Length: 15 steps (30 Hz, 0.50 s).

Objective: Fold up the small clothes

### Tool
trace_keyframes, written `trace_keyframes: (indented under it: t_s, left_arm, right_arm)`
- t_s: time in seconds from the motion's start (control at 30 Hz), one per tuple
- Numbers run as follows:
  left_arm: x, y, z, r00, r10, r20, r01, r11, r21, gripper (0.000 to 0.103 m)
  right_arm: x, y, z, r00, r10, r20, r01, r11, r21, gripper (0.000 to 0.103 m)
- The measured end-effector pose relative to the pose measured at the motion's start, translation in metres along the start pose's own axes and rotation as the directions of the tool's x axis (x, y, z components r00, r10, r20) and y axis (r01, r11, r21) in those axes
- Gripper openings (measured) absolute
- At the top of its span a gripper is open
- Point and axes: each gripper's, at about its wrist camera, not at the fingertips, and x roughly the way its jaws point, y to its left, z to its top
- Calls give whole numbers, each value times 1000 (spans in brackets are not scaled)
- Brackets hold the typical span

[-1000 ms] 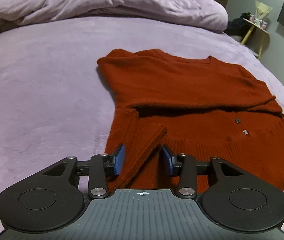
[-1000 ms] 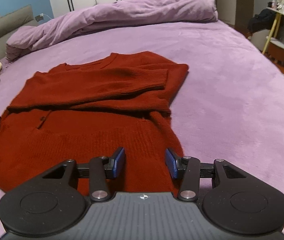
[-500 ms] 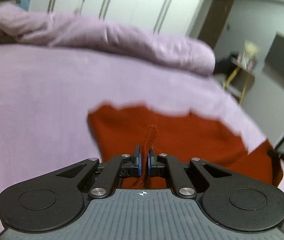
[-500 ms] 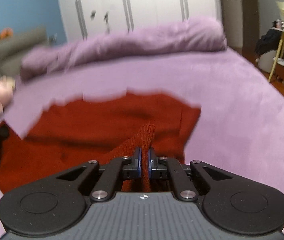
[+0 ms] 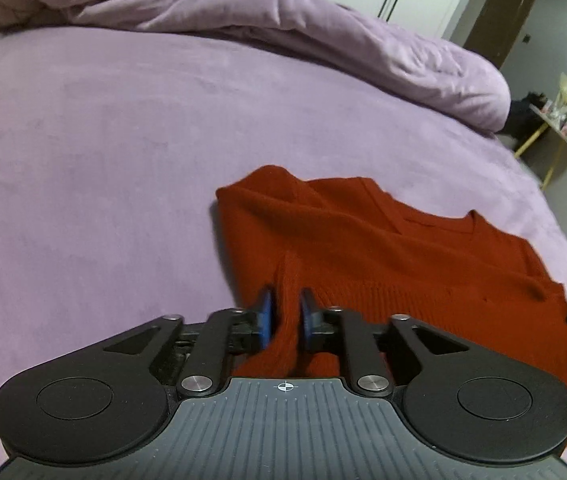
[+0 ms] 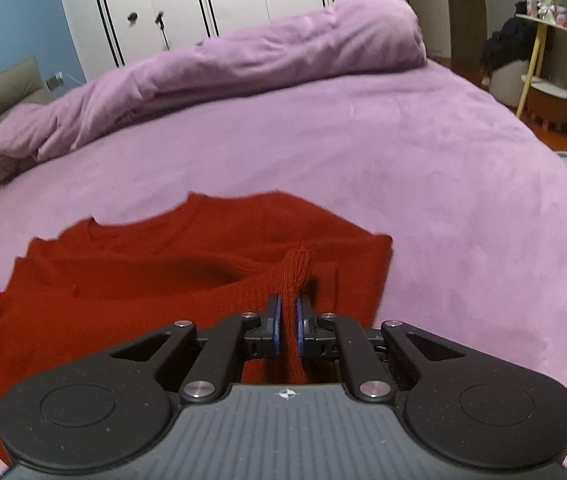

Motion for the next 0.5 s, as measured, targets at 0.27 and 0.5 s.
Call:
trace_keyframes:
  t_s: [0.27, 0.5]
  left_arm:
    - [4, 6, -17, 998, -30, -54, 31, 999, 15, 26]
    - [-34, -13, 10, 995, -39, 93, 34, 998, 56, 6]
  right_arm:
    - [5, 3, -5, 1000, 11, -20, -12, 998, -54, 16]
    - [-24, 26, 8, 988, -45, 147, 64, 990, -125, 4]
